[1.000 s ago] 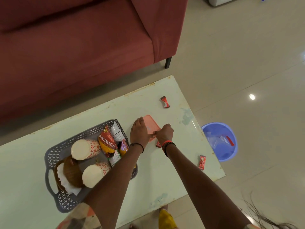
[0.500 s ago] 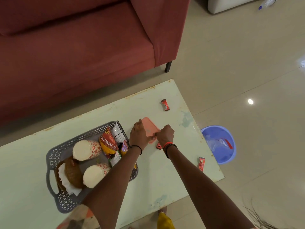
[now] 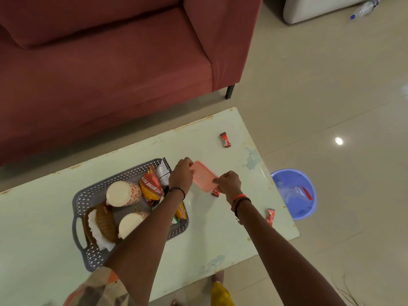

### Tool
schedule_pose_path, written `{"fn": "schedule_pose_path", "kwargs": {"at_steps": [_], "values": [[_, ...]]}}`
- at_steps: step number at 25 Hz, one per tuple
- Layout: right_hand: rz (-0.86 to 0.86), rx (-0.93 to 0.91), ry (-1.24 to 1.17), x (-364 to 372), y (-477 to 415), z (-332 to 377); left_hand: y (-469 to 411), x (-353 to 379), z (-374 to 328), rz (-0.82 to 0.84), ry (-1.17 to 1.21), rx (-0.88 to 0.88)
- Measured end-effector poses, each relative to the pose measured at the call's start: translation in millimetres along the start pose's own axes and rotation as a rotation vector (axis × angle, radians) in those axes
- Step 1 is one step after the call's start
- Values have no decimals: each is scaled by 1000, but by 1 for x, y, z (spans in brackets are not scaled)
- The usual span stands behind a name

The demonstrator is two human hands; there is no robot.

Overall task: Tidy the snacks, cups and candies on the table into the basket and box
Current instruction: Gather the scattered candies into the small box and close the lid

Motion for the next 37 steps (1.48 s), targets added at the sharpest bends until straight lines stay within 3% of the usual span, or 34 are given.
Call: {"fn": "schedule_pose_path", "kwargs": {"at_steps": [4,10,14,20,24,31,37], "values": [[299,173,-401,-3,19,-23,10,-8,6,31,93,57],[359,350,-430,-20,29,-51,33,-7,-14,145,128,239],[343,396,-369,-41,23,-52,40,-5,-29,78,143,318],[408,413,-485,-60,1,-33,26,3,-51,-40,201,383],[276,317,-531,-79,-22,-20,22,19,-46,-5,98,336],[11,132,-353,-77,-61,-19,18,22,-27,-44,17,279],[-208,28,10,-77,-72,-17,22,13,-16,-88,18,247]]}}
Point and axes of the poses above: each hand's wrist, its own y-axis away from the middle knuckle, its own x-axis out of the palm, z = x × y, the point moved 7 cm from there along -y, towards the middle knuckle, and after that the axes turned 4 degrees about x, right-handed, at the moved point
